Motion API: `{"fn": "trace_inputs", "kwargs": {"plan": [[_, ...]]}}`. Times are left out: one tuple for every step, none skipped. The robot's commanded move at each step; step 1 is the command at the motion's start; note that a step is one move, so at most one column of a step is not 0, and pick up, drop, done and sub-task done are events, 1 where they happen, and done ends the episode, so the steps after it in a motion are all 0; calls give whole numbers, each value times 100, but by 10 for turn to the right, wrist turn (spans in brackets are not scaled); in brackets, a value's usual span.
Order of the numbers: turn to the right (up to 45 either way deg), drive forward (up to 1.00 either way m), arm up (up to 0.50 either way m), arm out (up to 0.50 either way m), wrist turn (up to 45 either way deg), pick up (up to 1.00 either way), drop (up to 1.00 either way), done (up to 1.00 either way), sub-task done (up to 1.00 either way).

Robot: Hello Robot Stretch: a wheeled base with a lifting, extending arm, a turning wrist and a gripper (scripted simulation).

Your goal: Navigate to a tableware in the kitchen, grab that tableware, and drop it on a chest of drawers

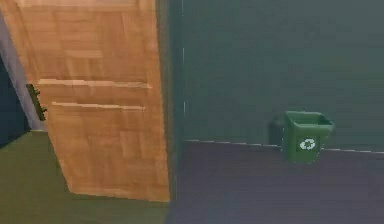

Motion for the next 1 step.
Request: {"fn": "trace_inputs", "kwargs": {"plan": [[-450,0,0,0,0,0,0,0,0]]}}
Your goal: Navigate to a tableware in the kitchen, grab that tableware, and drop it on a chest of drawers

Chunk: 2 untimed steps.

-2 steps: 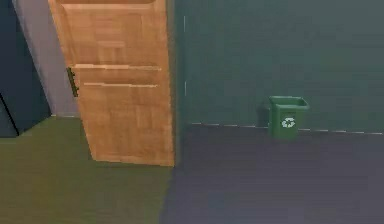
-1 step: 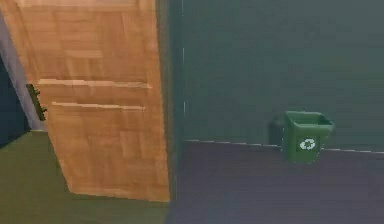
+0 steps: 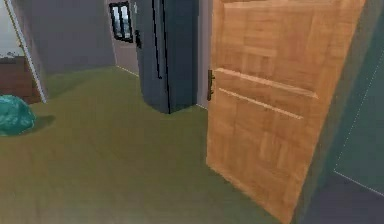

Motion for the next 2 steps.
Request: {"fn": "trace_inputs", "kwargs": {"plan": [[-360,0,0,0,0,0,0,0,0],[0,100,0,0,0,0,0,0,0]]}}
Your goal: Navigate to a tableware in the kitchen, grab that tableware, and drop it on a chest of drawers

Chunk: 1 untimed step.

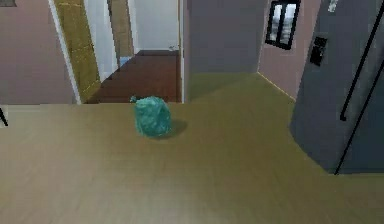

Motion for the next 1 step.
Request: {"fn": "trace_inputs", "kwargs": {"plan": [[-60,0,0,0,0,0,0,0,0]]}}
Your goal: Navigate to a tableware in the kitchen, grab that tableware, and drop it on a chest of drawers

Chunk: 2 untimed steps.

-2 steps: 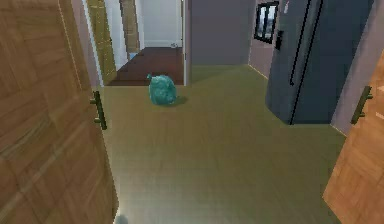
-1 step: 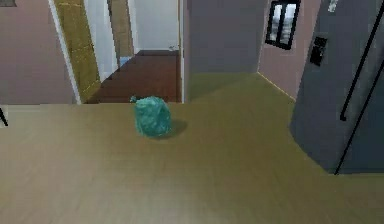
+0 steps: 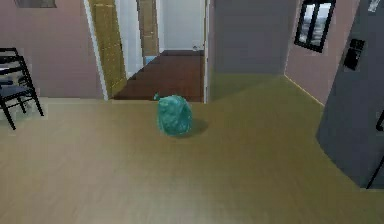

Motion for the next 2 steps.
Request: {"fn": "trace_inputs", "kwargs": {"plan": [[0,50,0,0,0,0,0,0,0],[-390,0,0,0,0,0,0,0,0]]}}
